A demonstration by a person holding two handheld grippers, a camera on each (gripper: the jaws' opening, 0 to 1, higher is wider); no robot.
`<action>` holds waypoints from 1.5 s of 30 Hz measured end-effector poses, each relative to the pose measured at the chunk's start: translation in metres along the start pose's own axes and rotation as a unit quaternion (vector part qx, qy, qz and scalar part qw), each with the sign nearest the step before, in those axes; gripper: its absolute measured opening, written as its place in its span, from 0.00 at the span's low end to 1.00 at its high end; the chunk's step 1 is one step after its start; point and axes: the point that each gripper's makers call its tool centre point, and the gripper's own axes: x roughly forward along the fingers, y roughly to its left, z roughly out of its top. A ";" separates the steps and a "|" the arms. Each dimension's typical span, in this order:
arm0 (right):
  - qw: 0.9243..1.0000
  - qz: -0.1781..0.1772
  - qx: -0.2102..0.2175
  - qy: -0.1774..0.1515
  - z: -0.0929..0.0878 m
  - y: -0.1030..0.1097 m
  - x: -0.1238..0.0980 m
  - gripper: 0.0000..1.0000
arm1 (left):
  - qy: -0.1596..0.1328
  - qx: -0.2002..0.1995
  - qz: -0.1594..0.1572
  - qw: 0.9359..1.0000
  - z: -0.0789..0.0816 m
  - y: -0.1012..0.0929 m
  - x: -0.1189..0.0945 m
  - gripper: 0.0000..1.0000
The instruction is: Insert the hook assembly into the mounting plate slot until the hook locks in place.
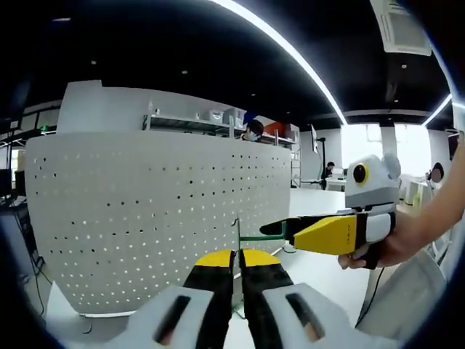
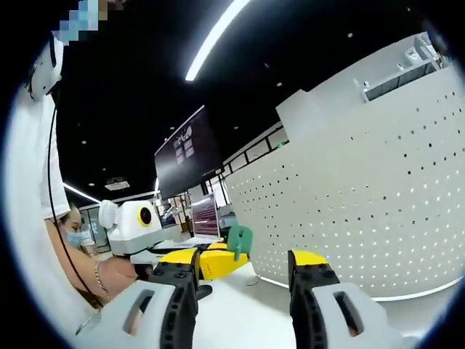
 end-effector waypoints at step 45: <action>1.000 -0.005 -0.020 0.000 -0.002 0.005 0.008 0.02 | -0.003 0.004 -0.009 1.000 -0.001 -0.016 0.001 0.02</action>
